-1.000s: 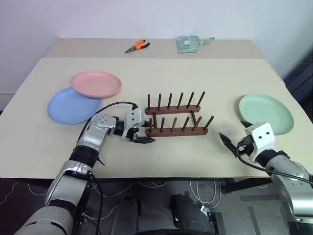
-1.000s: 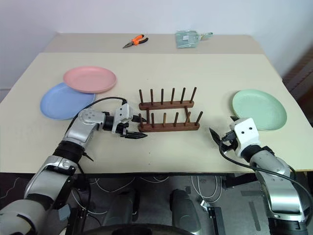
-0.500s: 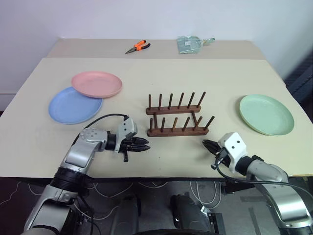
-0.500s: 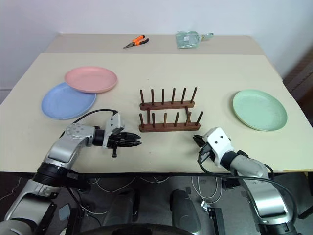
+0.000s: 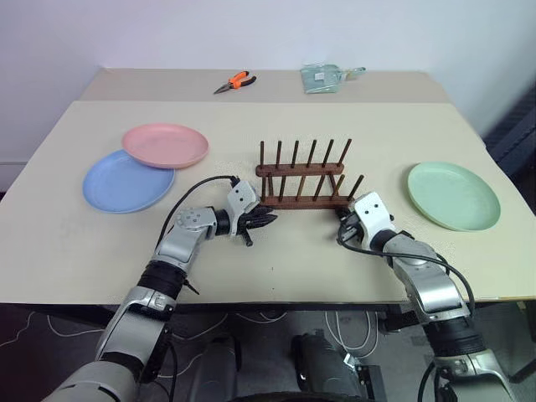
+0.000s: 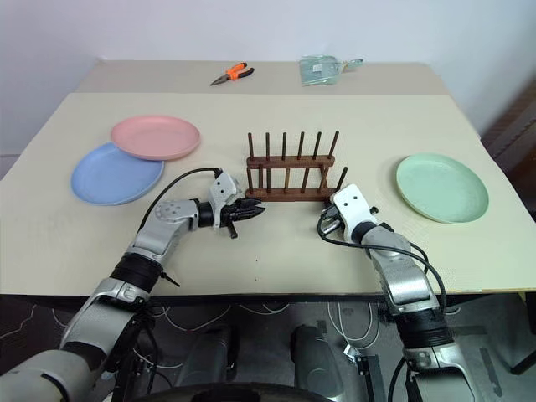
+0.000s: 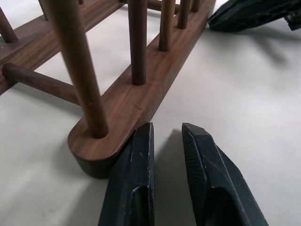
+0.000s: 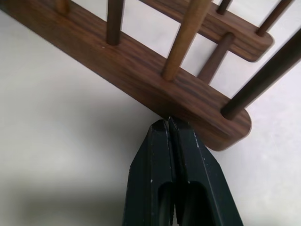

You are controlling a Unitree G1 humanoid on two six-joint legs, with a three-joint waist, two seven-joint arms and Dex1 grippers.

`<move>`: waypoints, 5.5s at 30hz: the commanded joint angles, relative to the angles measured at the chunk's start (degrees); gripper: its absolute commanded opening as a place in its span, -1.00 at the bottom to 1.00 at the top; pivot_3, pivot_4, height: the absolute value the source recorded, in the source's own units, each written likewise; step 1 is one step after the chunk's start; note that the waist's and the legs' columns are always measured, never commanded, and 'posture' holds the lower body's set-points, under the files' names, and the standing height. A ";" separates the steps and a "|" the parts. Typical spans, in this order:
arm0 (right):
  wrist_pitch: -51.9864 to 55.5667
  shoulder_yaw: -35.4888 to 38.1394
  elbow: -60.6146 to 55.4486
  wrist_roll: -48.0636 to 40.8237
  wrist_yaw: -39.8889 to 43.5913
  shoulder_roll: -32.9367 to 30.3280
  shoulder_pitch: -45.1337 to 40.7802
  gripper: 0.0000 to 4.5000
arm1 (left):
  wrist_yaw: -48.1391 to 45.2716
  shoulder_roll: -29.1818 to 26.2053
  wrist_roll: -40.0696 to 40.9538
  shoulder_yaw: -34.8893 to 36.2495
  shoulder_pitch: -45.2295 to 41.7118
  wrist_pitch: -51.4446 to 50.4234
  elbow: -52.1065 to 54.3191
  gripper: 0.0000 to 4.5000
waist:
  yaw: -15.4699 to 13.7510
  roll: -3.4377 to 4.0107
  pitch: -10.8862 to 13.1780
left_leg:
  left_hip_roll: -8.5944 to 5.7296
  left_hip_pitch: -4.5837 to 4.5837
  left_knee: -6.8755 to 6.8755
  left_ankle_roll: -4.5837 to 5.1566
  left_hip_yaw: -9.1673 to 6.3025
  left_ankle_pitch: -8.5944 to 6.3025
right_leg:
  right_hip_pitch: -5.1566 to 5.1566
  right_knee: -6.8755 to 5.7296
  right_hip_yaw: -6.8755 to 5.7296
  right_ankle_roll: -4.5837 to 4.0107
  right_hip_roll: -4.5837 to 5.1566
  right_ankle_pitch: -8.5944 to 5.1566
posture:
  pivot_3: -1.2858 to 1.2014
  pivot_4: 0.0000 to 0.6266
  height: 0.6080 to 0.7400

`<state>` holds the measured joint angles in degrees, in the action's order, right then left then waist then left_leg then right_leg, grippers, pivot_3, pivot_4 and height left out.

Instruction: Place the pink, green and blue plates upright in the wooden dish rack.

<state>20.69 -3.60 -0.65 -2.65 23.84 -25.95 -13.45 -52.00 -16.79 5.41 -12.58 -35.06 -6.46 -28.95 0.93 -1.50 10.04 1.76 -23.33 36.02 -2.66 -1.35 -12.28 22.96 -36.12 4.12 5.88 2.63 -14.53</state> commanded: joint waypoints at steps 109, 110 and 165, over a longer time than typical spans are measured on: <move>18.91 24.86 -26.66 -36.72 2.40 2.08 -7.32 -1.00 | -2.35 -14.25 18.39 10.09 11.96 -17.68 32.54 0.87 | 0.19 -0.31 0.34 | 0.07 -0.19 -0.33 0.20 0.13 -0.13 | 0.30 0.09 -0.10 0.02 0.16 -0.11 | 0.03 -0.52 0.88; 18.89 24.97 -26.25 -37.15 2.61 1.85 -7.04 -1.00 | -2.43 -14.22 18.29 9.88 12.06 -17.77 32.83 0.87 | 0.18 -0.31 0.34 | 0.07 -0.19 -0.33 0.20 0.13 -0.13 | 0.30 0.09 -0.10 0.02 0.15 -0.11 | 0.03 -0.52 0.88; 9.44 26.79 -19.64 -37.59 11.99 -9.60 -2.62 0.59 | -4.27 -13.95 14.10 6.91 13.70 -15.19 31.43 0.88 | -0.12 -0.24 0.39 | 0.06 -0.28 -0.33 0.21 0.15 -0.14 | 0.38 0.14 0.00 0.05 0.10 -0.13 | 0.03 -0.52 0.88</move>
<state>30.51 19.73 -16.27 -38.78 35.44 -33.74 -16.37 -55.97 -30.51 19.28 -5.97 -21.04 -22.81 1.12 0.80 -1.73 10.43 1.82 -23.60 35.70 -2.45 -1.20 -12.42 23.33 -35.98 4.12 5.93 2.72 -14.66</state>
